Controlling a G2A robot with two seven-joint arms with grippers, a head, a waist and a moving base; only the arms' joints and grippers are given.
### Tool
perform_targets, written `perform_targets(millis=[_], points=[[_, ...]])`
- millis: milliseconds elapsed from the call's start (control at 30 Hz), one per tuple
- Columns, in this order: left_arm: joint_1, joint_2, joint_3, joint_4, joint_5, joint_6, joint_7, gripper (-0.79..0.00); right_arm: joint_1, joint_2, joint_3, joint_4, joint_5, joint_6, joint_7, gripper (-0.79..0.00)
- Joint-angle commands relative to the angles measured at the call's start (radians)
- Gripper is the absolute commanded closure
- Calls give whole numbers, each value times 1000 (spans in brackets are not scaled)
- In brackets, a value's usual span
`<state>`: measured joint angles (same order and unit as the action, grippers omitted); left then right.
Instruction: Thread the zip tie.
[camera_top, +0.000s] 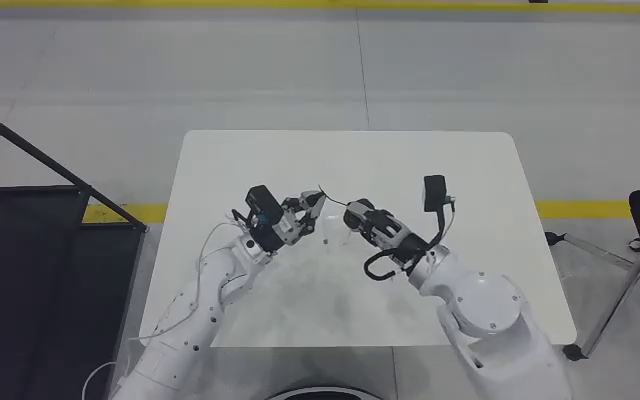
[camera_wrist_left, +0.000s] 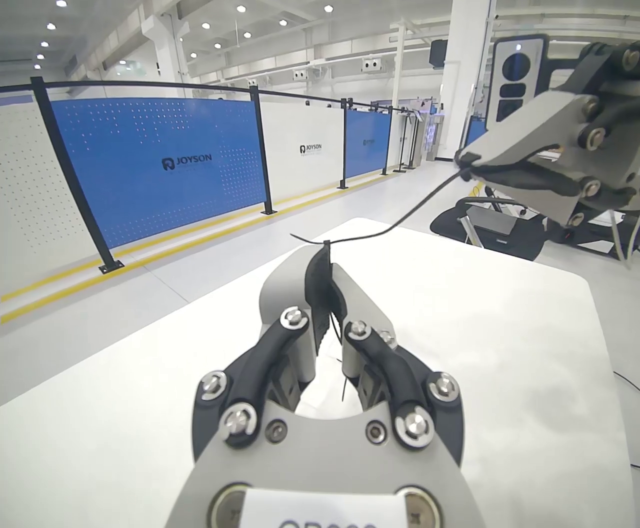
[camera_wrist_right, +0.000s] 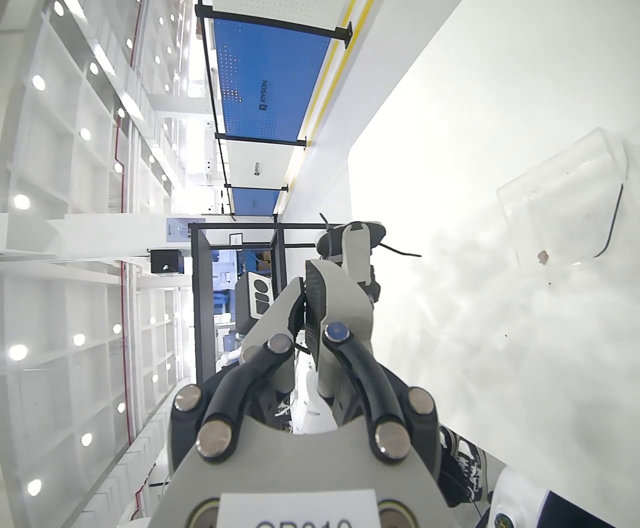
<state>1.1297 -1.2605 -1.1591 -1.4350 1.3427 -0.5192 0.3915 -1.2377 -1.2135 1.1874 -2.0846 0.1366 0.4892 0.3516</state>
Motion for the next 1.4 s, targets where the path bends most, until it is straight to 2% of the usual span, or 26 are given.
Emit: perform_targets(millis=[0,300,533,733,767,867,900,933,1133,1367], points=[[1,0,0,-1,2,-3,-1,0,-7,0,3,1,2,-10,0,0],[5,2,-3,-5,1,-14,10,0,34,-10,-27,15,-5,78,-56,0],[4,4,-3,0,-1,-28,9,0,27,-18,-45,23,-1,25,-92,0],[6,3,-3,-2,-11,-23,17,0,38,-21,-64,31,-32,39,-91,0],[7,3,-4,-2,-17,-25,17,0,38,-21,-64,32,-32,39,-90,-55],[7,3,-8,-3,-41,-33,18,0,36,-21,-61,30,-38,38,-81,-680],[8,3,-9,-3,-48,-34,18,0,34,-21,-60,29,-41,37,-78,-760],[8,3,-10,-5,-55,-35,17,0,32,-21,-58,28,-42,36,-75,-785],[17,3,-22,-17,-98,-45,16,0,-6,-14,-28,4,-51,6,-40,-785],[43,3,-37,-37,-187,-64,-12,0,-112,8,57,-37,-122,-78,40,-785]])
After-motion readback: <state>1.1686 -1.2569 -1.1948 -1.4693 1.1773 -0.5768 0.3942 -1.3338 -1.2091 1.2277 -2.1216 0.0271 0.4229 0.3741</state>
